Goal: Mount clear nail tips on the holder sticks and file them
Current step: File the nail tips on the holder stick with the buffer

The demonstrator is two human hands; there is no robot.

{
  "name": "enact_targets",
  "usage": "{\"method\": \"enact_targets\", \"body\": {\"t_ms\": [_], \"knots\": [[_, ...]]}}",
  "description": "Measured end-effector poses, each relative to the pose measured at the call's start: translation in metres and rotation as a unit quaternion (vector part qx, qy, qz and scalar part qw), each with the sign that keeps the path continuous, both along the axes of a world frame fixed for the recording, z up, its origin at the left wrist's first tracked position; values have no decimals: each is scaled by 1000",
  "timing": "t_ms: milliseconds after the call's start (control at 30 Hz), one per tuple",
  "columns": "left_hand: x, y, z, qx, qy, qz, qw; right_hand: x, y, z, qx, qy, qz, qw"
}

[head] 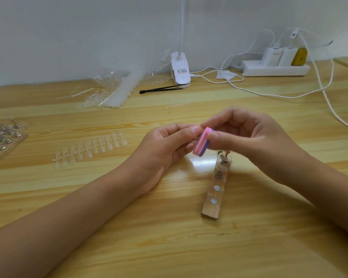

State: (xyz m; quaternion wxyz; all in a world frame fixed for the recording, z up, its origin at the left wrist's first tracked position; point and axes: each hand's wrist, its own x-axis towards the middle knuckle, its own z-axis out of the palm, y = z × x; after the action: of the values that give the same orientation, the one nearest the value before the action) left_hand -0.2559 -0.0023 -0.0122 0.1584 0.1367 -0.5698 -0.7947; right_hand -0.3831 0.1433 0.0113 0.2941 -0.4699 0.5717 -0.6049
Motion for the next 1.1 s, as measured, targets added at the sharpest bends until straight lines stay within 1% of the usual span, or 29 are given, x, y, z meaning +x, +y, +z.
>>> {"method": "enact_targets", "body": {"t_ms": [100,233,367,467,600,700,767,900,1033,1100], "knots": [[-1,0,0,9,-8,17,1000,-2,0,3,-41,-22,-60,997],[-2,1,0,6,-13,24,1000,-1,-1,3,-19,10,-62,998],[-2,0,1,18,-15,35,999,1,-1,4,-51,3,-94,994],[-2,0,1,19,-17,38,999,3,-1,5,-43,20,-94,994],[-2,0,0,25,-11,39,999,0,0,6,-53,4,-103,993],[-1,0,0,30,0,24,999,2,0,4,-17,27,-64,997],[1,-2,1,36,8,10,999,3,0,3,-6,41,-60,997],[2,-2,3,35,5,-12,999,0,0,4,-41,22,-86,995],[2,-1,3,36,12,-2,999,3,-1,-1,-21,54,-71,996],[1,-1,4,45,11,0,999,1,-1,-1,-36,52,-87,994]]}}
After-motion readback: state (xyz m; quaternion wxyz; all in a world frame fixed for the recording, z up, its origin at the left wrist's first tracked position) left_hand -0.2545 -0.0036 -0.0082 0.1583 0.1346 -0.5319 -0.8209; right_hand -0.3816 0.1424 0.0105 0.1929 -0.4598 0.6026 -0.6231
